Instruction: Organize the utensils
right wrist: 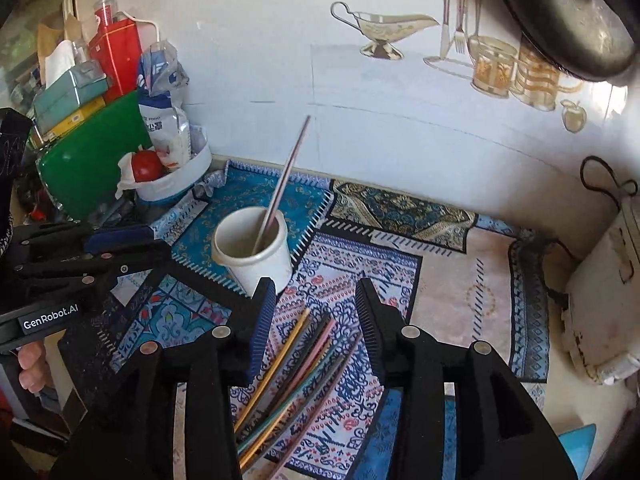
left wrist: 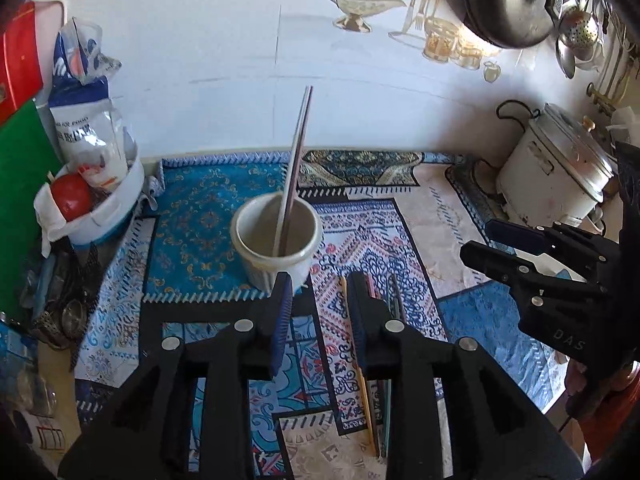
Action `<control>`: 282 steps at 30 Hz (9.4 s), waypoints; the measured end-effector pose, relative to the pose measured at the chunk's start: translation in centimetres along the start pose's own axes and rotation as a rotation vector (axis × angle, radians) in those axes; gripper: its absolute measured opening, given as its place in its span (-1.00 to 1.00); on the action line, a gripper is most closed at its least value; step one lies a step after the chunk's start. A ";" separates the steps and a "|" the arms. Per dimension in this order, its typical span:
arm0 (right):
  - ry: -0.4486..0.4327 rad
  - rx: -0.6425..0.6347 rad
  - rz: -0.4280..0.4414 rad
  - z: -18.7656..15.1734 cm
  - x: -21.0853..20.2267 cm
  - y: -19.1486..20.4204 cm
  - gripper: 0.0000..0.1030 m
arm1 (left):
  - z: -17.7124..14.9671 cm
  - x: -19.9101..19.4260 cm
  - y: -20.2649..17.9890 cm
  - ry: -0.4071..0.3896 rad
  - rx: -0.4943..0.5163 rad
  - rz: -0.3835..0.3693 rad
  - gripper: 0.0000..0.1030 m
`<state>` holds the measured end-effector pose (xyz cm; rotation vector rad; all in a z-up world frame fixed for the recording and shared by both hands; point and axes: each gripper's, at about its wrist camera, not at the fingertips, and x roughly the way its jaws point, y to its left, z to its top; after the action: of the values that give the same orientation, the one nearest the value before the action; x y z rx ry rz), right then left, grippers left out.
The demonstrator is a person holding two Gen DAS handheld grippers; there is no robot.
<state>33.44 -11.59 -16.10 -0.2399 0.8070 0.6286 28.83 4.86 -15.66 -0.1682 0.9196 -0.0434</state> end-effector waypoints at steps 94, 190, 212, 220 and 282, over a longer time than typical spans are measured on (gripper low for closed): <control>0.388 0.082 0.024 -9.7 11.8 -4.0 -0.90 | -6.7 14.1 -2.4 0.406 0.129 0.000 -0.93; 0.017 0.193 0.016 -1.4 3.7 -4.7 -0.91 | 1.1 -5.7 2.5 -0.195 -0.068 0.074 -0.93; -0.037 0.051 0.064 3.5 2.7 -1.7 -0.99 | 5.4 -7.7 4.4 -0.311 -0.111 0.086 -0.93; 0.172 0.071 0.056 4.3 10.6 -3.7 -0.68 | 8.0 -7.3 5.7 -0.352 -0.134 0.111 -0.93; 0.015 0.002 0.250 10.1 12.3 1.9 -0.90 | 8.5 4.4 7.8 -0.137 -0.172 0.135 -0.94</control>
<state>44.77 -0.50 -18.26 -0.1429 0.8587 0.8619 37.94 13.19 -15.35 -0.2651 0.7958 0.1704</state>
